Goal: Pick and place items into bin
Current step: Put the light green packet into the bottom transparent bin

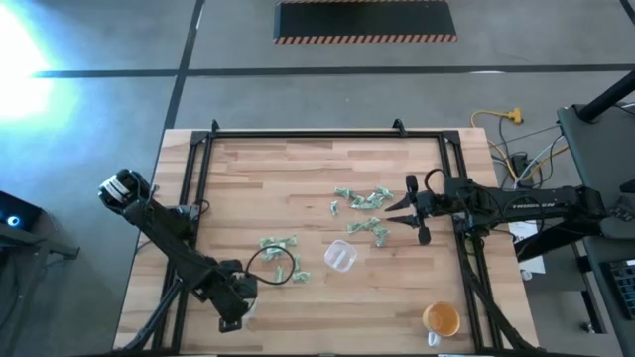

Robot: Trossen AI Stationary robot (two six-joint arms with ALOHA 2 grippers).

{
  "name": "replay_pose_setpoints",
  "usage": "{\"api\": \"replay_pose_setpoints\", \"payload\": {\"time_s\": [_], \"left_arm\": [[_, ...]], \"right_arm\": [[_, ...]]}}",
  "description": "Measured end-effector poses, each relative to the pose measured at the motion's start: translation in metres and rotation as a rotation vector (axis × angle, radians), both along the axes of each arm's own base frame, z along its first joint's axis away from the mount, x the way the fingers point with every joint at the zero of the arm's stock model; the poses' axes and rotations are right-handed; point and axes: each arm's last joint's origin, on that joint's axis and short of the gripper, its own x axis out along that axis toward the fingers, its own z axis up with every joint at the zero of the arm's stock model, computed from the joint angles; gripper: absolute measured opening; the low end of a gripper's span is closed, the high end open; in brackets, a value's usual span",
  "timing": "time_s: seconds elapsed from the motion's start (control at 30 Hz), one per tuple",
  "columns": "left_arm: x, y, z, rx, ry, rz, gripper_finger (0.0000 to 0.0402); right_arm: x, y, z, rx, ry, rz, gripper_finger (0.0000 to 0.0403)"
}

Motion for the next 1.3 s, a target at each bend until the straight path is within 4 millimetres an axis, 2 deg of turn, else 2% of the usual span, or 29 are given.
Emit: {"api": "replay_pose_setpoints", "payload": {"time_s": [0.23,0.53,0.67,0.77,1.0,1.13,1.3], "left_arm": [[0.001,0.001,0.0,0.015,-0.011,0.011,0.0005],[0.001,0.001,0.002,0.004,-0.002,0.006,0.0078],[-0.002,0.003,0.011,-0.026,0.016,-0.009,0.0091],[-0.007,0.013,0.024,0.046,-0.014,-0.005,0.0092],[-0.003,0.043,0.044,0.262,-0.242,-0.017,0.0093],[0.007,0.054,0.044,0.312,-0.268,-0.049,0.0093],[0.024,0.065,0.026,0.406,-0.202,-0.107,0.0093]], "right_arm": [[0.0,0.0,0.0,0.0,0.0,0.0,0.0105],[0.0,0.0,0.0,0.004,0.001,-0.001,0.0105],[0.0,0.0,0.0,-0.005,0.0,0.001,0.0105],[0.0,0.0,0.0,-0.011,-0.003,0.002,0.0105],[0.0,0.0,0.0,-0.011,-0.005,0.003,0.0105],[0.0,0.0,0.0,-0.011,-0.005,0.003,0.0105],[0.0,0.0,0.0,-0.011,-0.004,0.003,0.0105]]}}
